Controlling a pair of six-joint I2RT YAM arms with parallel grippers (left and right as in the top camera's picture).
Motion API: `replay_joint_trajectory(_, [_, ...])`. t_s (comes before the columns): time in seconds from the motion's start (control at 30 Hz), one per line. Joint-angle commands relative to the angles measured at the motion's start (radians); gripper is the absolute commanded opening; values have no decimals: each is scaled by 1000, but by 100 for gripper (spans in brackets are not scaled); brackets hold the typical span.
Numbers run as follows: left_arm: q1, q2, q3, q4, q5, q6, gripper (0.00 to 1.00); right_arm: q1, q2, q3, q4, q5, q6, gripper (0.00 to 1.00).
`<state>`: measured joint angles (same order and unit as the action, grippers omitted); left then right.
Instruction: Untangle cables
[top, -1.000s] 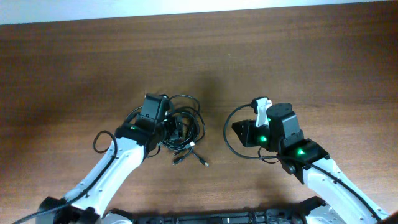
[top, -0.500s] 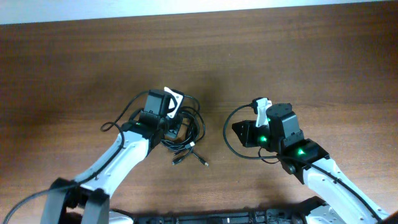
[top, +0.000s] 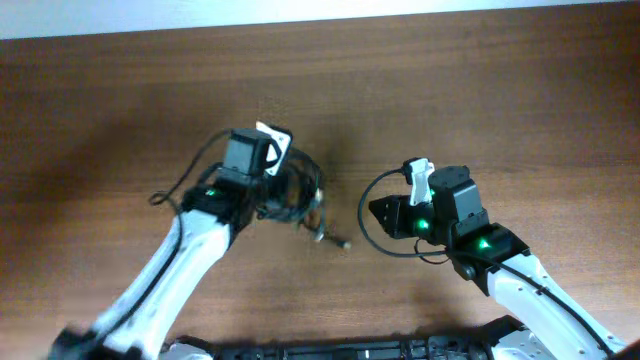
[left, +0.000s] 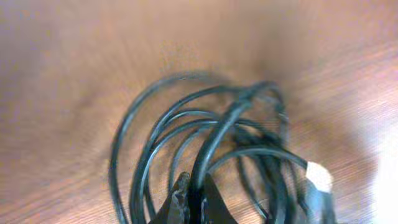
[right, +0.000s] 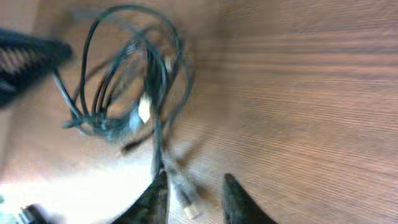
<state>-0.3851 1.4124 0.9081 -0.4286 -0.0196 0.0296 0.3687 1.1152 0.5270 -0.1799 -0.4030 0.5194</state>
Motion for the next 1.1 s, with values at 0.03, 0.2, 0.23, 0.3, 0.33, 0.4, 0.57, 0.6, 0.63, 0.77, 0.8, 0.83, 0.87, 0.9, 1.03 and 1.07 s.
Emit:
replay_joint_trajectory(0.03, [2,-242,52,-11,113,-152,0,6,-8,6,45,-291,-5,48])
replay_joint_trajectory(0.2, [2,-329,52,0,109,-270,0,180,-8,6,351,-299,92,64])
replay_joint_trajectory(0.23, [2,-329,52,1,109,-310,0,214,-8,6,381,-239,92,64])
replay_joint_trajectory(0.3, [2,-329,52,2,109,-362,0,302,-2,6,383,-20,93,64])
replay_joint_trajectory(0.33, [2,-329,52,1,110,-383,0,332,7,6,396,51,121,64])
replay_joint_trajectory(0.4, [2,-330,52,8,169,-404,0,379,42,6,441,144,177,63])
replay_joint_trajectory(0.57, [2,-330,52,18,299,-434,0,403,187,6,583,320,319,44])
replay_joint_trajectory(0.6, [2,-333,52,23,327,-434,0,403,214,6,601,346,340,38])
replay_joint_trajectory(0.63, [2,-338,52,27,347,-434,0,402,241,7,623,364,339,36])
replay_joint_trajectory(0.77, [18,-410,52,31,298,-427,0,291,256,8,552,398,339,4])
replay_joint_trajectory(0.8, [43,-445,52,30,270,-417,0,232,241,8,486,386,339,4])
replay_joint_trajectory(0.83, [73,-479,52,30,253,-391,0,183,227,8,429,385,338,4])
replay_joint_trajectory(0.87, [109,-508,52,29,243,-373,0,132,211,8,373,385,338,4])
replay_joint_trajectory(0.9, [139,-529,52,25,239,-372,0,87,198,8,327,385,338,4])
replay_joint_trajectory(1.03, [314,-591,52,14,240,-373,0,-175,135,8,160,285,276,4])
replay_joint_trajectory(1.07, [350,-590,52,15,240,-373,0,-220,134,8,159,237,239,4])
